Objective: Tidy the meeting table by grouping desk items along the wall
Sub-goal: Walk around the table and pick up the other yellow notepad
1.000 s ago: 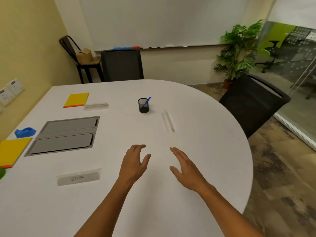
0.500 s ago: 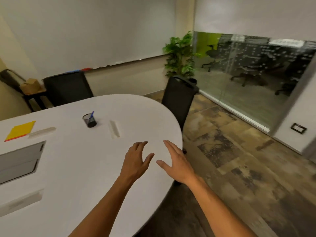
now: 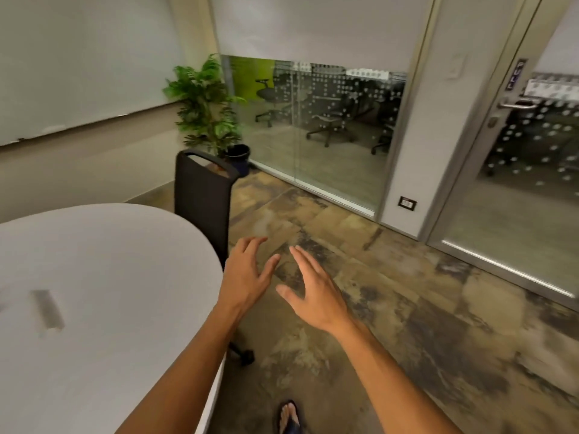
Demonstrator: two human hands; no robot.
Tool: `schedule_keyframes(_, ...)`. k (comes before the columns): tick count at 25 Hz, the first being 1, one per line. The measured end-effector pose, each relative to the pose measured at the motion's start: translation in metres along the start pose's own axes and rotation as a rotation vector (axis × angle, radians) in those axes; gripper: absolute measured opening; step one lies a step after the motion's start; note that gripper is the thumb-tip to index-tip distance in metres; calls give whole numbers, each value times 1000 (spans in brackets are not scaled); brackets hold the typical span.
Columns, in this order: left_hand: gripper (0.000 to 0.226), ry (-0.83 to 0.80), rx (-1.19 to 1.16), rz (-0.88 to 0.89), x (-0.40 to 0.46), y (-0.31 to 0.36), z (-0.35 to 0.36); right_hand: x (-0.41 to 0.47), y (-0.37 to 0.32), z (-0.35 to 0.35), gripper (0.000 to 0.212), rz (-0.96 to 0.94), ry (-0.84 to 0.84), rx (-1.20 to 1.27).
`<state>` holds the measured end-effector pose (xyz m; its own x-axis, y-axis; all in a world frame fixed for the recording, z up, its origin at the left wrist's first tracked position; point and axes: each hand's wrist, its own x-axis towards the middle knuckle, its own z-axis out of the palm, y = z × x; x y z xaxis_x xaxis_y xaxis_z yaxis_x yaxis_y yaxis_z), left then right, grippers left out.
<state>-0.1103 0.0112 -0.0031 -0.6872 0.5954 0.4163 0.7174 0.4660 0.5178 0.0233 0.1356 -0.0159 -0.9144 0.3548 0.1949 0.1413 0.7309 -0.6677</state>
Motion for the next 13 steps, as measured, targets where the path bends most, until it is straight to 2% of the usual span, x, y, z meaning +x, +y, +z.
schedule_keyframes(9, 48, -39, 47, 28, 185, -51, 96, 189, 98, -32, 80, 26, 21, -111)
schedule_keyframes(13, 47, -21, 41, -30, 263, -65, 130, 274, 143, -41, 80, 20, 16, -100)
